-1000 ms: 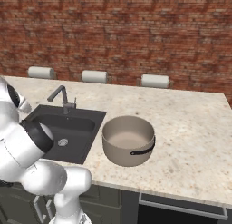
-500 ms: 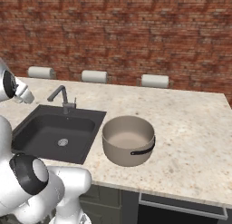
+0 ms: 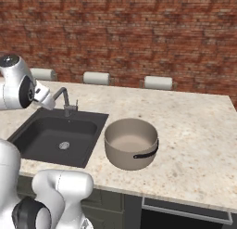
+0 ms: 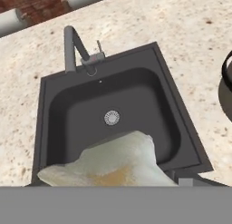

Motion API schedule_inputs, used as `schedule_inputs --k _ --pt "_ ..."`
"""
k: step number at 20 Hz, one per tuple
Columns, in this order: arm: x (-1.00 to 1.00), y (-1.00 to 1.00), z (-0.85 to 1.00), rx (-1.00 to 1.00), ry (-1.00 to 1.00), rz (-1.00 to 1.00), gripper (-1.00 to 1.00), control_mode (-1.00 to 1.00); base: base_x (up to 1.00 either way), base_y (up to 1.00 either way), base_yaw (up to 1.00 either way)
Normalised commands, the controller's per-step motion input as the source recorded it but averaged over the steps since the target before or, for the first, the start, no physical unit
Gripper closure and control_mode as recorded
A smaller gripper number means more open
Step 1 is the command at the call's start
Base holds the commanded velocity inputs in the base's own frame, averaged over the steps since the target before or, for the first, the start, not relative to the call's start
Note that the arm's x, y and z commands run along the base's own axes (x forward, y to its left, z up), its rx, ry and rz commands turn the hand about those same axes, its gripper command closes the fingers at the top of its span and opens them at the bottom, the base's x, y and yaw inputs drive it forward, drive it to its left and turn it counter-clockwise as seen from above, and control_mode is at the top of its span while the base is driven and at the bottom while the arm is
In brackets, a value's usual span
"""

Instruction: Dump the garlic from the pot into the sink. Then turn on the water and wash the garlic. Then turn off the water and put the garlic back in the pot.

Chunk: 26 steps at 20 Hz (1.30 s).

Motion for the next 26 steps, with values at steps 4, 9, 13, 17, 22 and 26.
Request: schedule_inputs --k 4,9,13,17,22,26 --pt "0.00 -1.00 0.00 0.00 0.01 0.00 1.00 -1.00 0.00 0.00 0.00" --pt "0.05 -1.00 0.00 0.00 0.06 -0.01 1.00 -1.00 0.00 0.00 0.00" --pt "0.21 -1.00 0.00 0.00 0.09 -0.04 1.00 -1.00 0.00 0.00 0.00" --pt "0.29 -1.00 -0.04 -0.01 0.10 -0.06 1.00 -1.00 0.00 0.00 0.00" --pt "0.32 -0.80 -0.36 -0.05 0.09 -0.06 1.00 -1.00 0.00 0.00 0.00" --pt "0.25 -0.51 -0.62 -0.09 0.09 -0.09 1.00 -1.00 0.00 0.00 0.00"
